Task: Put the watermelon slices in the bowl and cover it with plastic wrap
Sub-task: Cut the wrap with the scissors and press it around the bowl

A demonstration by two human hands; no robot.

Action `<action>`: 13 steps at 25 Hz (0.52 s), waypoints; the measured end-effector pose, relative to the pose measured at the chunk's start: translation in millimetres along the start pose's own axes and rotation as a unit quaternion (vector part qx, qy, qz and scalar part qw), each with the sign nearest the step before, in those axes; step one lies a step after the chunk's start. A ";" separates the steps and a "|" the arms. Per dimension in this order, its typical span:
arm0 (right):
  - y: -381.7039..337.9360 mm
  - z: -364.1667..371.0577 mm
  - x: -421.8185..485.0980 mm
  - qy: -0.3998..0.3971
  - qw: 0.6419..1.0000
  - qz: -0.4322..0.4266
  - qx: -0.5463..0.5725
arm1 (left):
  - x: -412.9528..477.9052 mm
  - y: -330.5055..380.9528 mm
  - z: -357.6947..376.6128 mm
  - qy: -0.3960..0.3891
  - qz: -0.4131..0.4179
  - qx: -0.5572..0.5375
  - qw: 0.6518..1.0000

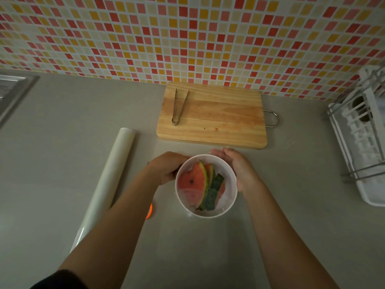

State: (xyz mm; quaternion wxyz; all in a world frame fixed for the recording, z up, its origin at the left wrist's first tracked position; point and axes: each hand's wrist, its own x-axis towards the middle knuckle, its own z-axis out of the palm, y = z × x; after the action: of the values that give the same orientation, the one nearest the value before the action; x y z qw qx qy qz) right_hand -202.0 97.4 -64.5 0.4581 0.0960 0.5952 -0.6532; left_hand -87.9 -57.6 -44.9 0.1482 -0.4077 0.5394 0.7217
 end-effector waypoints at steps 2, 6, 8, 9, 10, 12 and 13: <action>0.6 -1.3 -1.0 -0.017 1.000 -0.010 0.018 | 1.5 2.2 0.8 -0.032 -0.009 -0.025 0.999; -0.5 -2.5 -1.7 -0.038 0.998 -0.017 0.041 | 7.2 8.3 -2.1 -0.045 -0.010 0.004 0.999; -1.1 -2.8 -3.3 -0.027 0.999 -0.021 0.013 | 10.4 8.2 -3.5 -0.025 0.032 -0.002 0.999; -2.0 -3.2 -3.4 -0.005 1.000 -0.023 -0.014 | 11.5 6.7 -3.1 0.011 0.057 -0.007 0.998; -3.1 -3.8 -4.5 0.018 0.999 -0.024 -0.041 | 12.5 3.6 -2.8 0.064 0.080 0.003 0.995; -4.0 -8.2 -6.8 0.053 0.995 -0.021 -0.079 | 11.8 -7.1 -2.7 0.163 0.113 0.067 0.978; -2.5 -13.1 -7.8 0.060 0.994 -0.020 -0.087 | 8.6 -13.2 -4.5 0.183 0.122 0.091 0.971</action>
State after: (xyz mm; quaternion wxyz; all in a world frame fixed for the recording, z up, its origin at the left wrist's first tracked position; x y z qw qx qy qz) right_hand -204.9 112.2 -61.1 0.4151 0.0828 0.6775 -0.6015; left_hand -82.7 -58.7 -60.4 -0.0052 -0.4488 0.6661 0.5956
